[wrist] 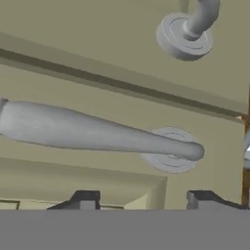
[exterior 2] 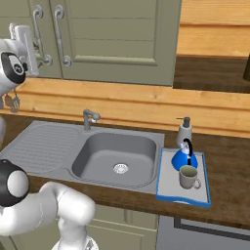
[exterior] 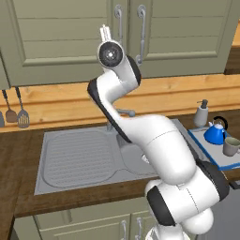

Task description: Pick the kettle from the counter and place it on the tray. Then pick the mug from the cabinet and place it on the tray. Then close the cabinet doors.

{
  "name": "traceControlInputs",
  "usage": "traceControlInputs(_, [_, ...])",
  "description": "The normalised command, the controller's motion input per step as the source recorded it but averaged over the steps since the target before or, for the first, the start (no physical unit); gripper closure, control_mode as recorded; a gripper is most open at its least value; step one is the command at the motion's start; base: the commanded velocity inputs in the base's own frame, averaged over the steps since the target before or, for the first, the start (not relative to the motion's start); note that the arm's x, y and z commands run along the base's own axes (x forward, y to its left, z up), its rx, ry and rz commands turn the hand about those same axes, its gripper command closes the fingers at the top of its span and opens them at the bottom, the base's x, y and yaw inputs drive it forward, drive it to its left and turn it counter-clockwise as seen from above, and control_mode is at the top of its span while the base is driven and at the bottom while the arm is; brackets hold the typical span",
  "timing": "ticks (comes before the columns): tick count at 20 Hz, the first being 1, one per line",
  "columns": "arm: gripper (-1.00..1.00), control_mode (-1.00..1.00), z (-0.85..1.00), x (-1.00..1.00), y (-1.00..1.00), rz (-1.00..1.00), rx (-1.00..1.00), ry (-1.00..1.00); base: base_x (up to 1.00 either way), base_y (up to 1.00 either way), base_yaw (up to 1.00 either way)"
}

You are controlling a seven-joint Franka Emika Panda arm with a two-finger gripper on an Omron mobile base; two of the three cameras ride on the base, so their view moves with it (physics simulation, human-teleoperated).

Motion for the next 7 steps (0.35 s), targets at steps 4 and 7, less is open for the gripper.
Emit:
traceControlInputs(4, [-1.0,-1.0,-0.26,0.25,0.0,0.09,-0.21,0.09,0.0,0.0,0.0])
traceControlInputs(7, [-1.0,-1.0,-0.19,0.0,0.0,0.14,-0.17,0.1,0.0,0.0,0.0])
